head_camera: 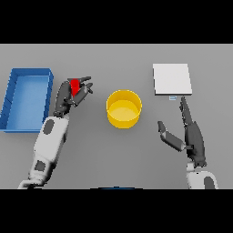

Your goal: Pick up the red beaker and tilt it to pour out 1 green nut into yellow bowl. Pick up the yellow bowl and place it on the metallic measuring scale.

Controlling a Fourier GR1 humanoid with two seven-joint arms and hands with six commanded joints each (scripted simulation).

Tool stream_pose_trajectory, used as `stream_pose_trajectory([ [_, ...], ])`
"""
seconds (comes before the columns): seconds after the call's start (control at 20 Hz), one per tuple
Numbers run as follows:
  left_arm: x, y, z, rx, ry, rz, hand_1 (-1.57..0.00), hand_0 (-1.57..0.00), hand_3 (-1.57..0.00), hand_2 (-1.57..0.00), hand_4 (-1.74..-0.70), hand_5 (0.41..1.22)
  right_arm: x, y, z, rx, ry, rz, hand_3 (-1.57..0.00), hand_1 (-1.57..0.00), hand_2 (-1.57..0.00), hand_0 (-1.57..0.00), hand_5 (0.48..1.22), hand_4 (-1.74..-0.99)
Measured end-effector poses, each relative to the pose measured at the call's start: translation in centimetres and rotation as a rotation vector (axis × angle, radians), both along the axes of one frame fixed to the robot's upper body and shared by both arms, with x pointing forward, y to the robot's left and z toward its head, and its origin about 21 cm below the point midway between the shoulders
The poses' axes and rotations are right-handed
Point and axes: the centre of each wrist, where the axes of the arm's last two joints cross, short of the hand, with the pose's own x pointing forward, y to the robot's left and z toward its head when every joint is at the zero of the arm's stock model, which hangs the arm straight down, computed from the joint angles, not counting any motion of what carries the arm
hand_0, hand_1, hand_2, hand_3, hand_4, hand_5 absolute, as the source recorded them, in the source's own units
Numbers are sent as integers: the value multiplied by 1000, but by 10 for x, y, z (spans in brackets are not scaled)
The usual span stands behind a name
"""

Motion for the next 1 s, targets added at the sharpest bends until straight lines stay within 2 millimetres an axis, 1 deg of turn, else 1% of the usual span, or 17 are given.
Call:
stream_pose_trajectory([
  [0.05,0,4,4,-19,-27,13,-1523,-1521,-1507,-1525,-1679,1122,0,-1,0,-15,4,-9,1,1,1,1,646,-1258],
  [0.15,2,-1,14,-26,-59,16,-1540,-1539,-1530,-1542,-1701,1114,1,0,0,-16,2,-8,1,1,1,1,649,-1259],
  [0.25,4,0,28,7,-98,8,-1551,-1551,-1545,-1552,-1716,1114,0,-2,-2,-23,3,-7,1,1,1,1,654,-1263],
  [0.3,7,-3,39,39,-104,-8,-1555,-1555,-1550,-1556,-1721,1114,-2,2,-3,-24,-7,7,1,1,1,1,658,-1262],
  [0.35,9,-1,46,81,-112,-30,-1558,-1558,-1554,-1559,-1725,1117,-2,3,-5,-28,-5,6,1,1,1,1,661,-1261],
  [0.4,9,-8,55,133,-123,-60,-1561,-1561,-1558,-1561,-1728,1121,0,2,-5,-32,10,4,1,1,1,1,663,-1257],
  [0.5,9,-11,67,269,-101,-111,-1565,-1564,-1562,-1565,-1733,1125,-1,-3,-4,-48,-6,1,1,1,1,1,671,-1256],
  [0.6,7,-15,72,357,-92,-145,-1565,-1564,-1562,-1565,-1733,1117,2,-8,-3,-66,7,-10,1,1,1,1,676,-1256],
  [0.65,6,-17,73,388,-90,-156,-1565,-1564,-1562,-1565,-1733,1112,1,-3,-5,-56,18,0,1,1,1,1,678,-1256],
  [0.8,3,-19,74,462,-85,-176,-1566,-1566,-1564,-1566,-1734,1114,-3,0,-2,-44,1,7,1,1,1,1,680,-1254],
  [0.85,4,-22,79,506,-70,-168,-1567,-1567,-1565,-1567,-1736,1117,-1,1,-3,-44,20,-4,1,1,1,1,681,-1255],
  [0.9,5,-25,83,578,-78,-173,-1568,-1568,-1567,-1568,-1737,1128,1,2,-2,-44,19,-4,1,1,1,1,683,-1254],
  [0.95,7,-24,86,648,-85,-171,-1568,-1568,-1567,-1568,-1738,1131,1,4,-3,-36,21,3,1,1,1,1,685,-1252],
  [1.0,5,-30,84,725,-82,-185,-1569,-1569,-1568,-1569,-1738,1133,-1,2,-1,-39,12,4,1,1,1,1,687,-1254],
])
